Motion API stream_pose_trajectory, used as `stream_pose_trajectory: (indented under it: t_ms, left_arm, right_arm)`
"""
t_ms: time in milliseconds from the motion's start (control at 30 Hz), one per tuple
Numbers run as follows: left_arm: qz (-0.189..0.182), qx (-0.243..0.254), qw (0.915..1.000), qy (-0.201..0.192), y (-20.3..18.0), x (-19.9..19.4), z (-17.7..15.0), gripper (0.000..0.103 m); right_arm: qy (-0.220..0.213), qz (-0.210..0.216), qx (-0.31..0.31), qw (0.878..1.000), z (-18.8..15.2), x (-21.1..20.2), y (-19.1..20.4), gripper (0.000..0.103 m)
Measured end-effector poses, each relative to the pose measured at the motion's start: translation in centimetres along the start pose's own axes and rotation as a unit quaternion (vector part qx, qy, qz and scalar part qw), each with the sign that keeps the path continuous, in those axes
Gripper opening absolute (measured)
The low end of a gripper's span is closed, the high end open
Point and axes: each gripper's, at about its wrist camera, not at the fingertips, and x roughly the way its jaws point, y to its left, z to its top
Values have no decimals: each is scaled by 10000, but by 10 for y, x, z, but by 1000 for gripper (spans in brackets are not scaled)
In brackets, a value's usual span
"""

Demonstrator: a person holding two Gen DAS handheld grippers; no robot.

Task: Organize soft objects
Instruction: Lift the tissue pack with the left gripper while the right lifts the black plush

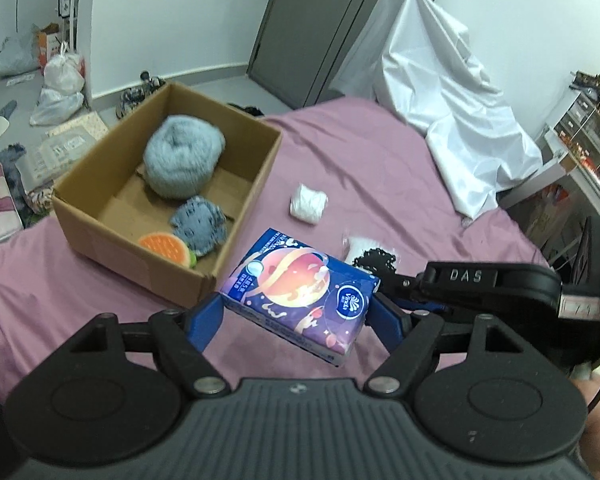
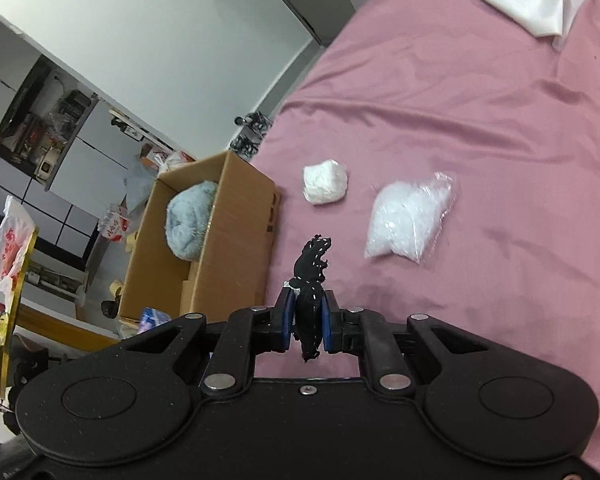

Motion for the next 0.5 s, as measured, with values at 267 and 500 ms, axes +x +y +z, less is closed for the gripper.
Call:
stream_pose_trajectory:
  t_ms: [267, 500]
  left_arm:
    - [35, -25, 9996, -276, 9, -20, 9, 78]
    - [148, -34, 9987, -478, 26, -35, 19, 78]
  right_arm:
    - [-397, 18, -146, 9991, -3, -17, 9, 14]
    - [-630, 196, -267, 9975, -3, -24, 26, 14]
